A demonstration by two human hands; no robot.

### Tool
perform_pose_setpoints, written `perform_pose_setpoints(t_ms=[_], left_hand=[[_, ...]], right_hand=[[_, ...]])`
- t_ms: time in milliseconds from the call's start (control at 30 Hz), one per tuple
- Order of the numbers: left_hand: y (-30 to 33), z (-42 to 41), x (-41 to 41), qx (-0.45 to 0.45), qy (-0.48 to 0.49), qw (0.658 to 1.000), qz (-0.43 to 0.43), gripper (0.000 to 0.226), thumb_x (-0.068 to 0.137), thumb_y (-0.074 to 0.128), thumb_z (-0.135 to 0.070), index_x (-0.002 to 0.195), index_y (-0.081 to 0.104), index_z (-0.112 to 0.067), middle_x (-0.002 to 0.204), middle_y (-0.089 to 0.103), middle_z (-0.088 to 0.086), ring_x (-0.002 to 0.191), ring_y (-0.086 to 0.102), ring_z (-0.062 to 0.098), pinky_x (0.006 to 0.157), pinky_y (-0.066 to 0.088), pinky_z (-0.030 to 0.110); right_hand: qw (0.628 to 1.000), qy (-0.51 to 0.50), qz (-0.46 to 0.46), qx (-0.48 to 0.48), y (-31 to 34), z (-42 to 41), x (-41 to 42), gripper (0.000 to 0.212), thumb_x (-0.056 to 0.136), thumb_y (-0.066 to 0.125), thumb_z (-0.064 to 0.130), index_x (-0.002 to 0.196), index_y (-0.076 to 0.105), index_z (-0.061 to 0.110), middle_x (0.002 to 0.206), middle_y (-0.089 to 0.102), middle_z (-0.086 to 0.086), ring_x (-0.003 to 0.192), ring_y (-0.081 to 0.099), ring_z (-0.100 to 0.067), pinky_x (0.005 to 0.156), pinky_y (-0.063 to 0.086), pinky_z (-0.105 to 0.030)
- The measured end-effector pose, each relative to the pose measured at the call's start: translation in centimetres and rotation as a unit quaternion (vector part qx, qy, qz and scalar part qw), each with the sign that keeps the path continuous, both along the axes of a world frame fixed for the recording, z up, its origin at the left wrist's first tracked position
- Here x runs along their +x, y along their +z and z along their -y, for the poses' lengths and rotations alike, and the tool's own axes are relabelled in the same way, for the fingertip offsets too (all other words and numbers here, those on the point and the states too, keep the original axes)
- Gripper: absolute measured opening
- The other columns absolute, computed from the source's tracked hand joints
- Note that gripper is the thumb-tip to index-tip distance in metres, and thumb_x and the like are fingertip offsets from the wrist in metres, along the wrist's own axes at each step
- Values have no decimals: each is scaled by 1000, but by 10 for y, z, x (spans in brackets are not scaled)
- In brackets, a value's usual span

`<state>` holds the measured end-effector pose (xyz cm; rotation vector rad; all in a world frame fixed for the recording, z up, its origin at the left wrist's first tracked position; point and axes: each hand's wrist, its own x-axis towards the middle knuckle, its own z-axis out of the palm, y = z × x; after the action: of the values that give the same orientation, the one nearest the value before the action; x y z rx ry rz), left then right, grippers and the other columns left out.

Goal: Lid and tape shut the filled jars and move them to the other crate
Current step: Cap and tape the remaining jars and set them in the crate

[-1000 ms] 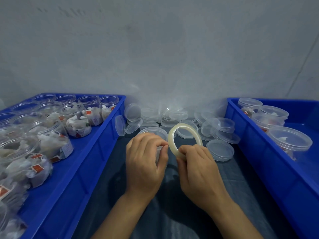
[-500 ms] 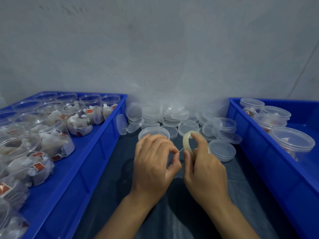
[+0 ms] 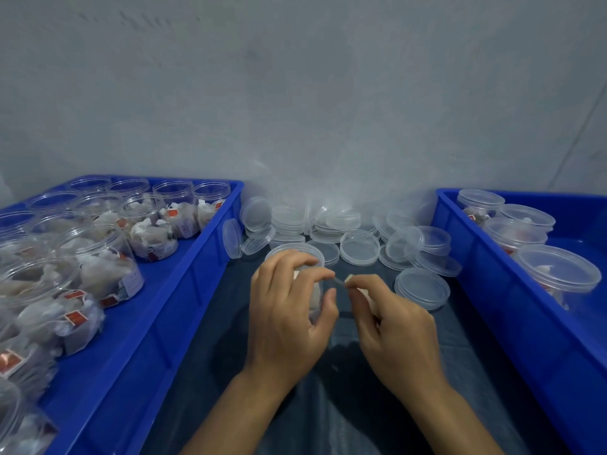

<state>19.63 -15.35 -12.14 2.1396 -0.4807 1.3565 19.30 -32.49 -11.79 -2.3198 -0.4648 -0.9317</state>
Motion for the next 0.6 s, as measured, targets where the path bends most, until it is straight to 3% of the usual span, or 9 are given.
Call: perform_pose_setpoints(t_ms=[133,267,333,400,500,600], left_hand=[[2,-4,1,-30,25,999,-31,58,88,76,-33,139,58,-11,143,55,4,139,46,23,117,39,40],[-5,-11,6,-161,3,976,-149,102,72,88,-49,154,33,-25,152,31,0,143,40,14,112,36,18],[-11,-11,9,-220,-31,953,-205,105,67,96,-41,147,29,-33,146,37,-4,134,49,11,101,40,8],[-14,-12,12,-255,-61,937,-229,99,67,99,-37,138,30,-43,136,51,-12,123,59,6,92,48,9],[-12,-14,9,-225,-61,941,-244,100,70,95,-52,148,32,-53,144,54,-20,130,55,-3,97,48,15],[-6,-7,3,-168,-50,948,-265,111,74,84,-68,161,15,-59,153,47,-22,133,47,-8,96,39,10]], right_hand=[[1000,-2,3,3,1,1,-2,7,102,54,40,105,56,35,63,57,11,58,54,-17,49,46,-38],[1000,1,0,10,3,2,-3,8,101,53,42,103,57,35,63,58,13,57,53,-14,49,46,-37],[1000,-3,6,10,4,3,-2,9,101,54,42,100,59,35,59,50,15,55,51,-14,47,45,-38],[1000,-3,10,9,5,3,-3,12,101,55,44,98,61,34,57,48,13,54,50,-15,46,44,-39],[1000,3,15,7,7,4,-5,13,101,56,43,96,63,33,57,50,13,54,50,-14,46,44,-39],[1000,2,22,13,10,5,-6,9,99,60,39,96,63,32,57,47,15,52,50,-14,44,44,-38]])
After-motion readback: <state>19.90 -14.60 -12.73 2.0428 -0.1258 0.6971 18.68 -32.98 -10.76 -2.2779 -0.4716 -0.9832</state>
